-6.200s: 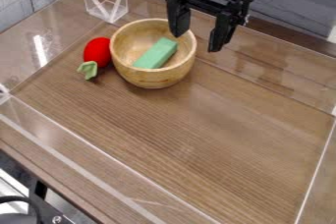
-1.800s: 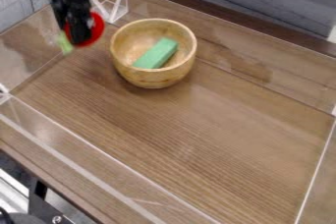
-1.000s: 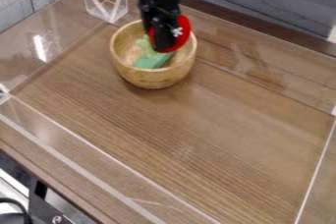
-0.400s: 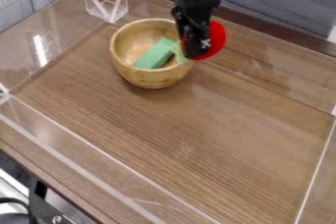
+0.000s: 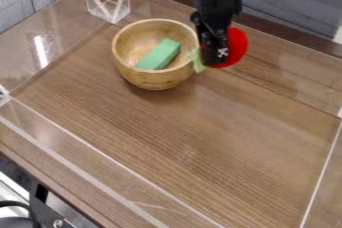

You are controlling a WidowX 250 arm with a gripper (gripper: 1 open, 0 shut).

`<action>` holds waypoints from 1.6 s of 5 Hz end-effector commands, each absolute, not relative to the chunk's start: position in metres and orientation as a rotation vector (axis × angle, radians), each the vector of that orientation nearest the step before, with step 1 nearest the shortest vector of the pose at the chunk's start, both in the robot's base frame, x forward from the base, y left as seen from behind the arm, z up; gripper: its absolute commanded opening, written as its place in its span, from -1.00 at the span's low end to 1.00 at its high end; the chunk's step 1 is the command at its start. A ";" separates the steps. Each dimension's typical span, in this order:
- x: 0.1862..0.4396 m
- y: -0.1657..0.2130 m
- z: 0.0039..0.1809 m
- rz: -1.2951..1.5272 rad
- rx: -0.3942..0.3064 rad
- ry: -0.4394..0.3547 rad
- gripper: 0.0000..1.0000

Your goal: Move the red object to the right side of the table

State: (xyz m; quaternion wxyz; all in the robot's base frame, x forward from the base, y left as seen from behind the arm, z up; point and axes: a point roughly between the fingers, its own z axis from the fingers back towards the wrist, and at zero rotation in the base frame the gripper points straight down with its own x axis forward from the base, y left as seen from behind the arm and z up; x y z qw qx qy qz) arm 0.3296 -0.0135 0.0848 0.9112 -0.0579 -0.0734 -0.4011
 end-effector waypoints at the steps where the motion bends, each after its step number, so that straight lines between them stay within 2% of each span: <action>1: 0.331 -0.018 0.100 -0.864 -0.101 -0.224 -1.00; 3: 0.333 -0.028 0.082 -0.908 -0.127 -0.219 -1.00; 5: 0.342 -0.044 0.052 -0.944 -0.166 -0.188 -1.00; 7: 0.334 -0.069 0.062 -0.932 -0.182 -0.192 -1.00; 8: 0.337 -0.058 0.077 -0.869 -0.177 -0.198 -1.00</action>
